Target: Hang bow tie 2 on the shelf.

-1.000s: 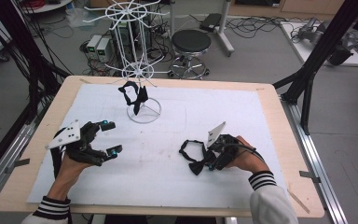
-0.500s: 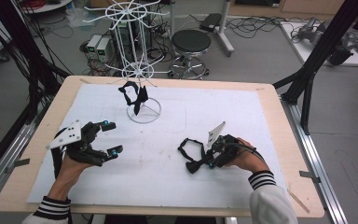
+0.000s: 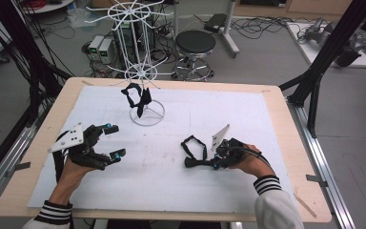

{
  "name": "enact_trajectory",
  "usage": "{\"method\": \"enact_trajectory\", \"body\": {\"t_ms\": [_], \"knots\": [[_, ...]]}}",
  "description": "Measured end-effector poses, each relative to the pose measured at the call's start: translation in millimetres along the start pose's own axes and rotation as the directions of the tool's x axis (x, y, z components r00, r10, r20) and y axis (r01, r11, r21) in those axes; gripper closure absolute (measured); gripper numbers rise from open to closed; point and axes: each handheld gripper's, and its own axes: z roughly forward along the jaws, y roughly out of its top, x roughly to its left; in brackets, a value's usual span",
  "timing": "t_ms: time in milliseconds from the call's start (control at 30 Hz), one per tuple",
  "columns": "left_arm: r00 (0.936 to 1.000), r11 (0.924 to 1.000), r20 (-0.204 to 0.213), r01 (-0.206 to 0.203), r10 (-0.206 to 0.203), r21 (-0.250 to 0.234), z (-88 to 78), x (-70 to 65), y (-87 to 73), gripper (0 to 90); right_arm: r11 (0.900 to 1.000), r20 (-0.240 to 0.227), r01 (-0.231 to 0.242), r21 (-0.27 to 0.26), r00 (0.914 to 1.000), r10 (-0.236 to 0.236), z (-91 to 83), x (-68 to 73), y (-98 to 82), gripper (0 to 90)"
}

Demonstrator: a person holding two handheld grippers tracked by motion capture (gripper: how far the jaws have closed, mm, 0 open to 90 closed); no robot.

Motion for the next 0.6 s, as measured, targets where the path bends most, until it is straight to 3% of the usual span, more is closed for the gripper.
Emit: {"method": "enact_trajectory", "body": {"t_ms": [267, 467, 600], "knots": [[1.0, 1.0, 0.002, -0.001, 0.001, 0.002, 1.9, -0.3, -0.5, 14.1, 0.993, -0.007, -0.03, -0.117, 0.9995, 0.03, -8.0, 0.2, 2.3, 83.3], [0.9999, 0.9999, 0.014, -0.005, 0.005, 0.013, 4.8, -2.5, -0.8, 14.1, 0.975, -0.031, -0.062, -0.211, 0.9979, 0.057, -14.4, 2.0, 3.4, 83.3], [0.9997, 0.9998, 0.024, -0.007, 0.007, 0.019, 8.2, -4.6, 0.7, 14.1, 0.963, -0.03, -0.059, -0.263, 0.9981, 0.053, -19.5, 3.5, 6.2, 83.2]]}}
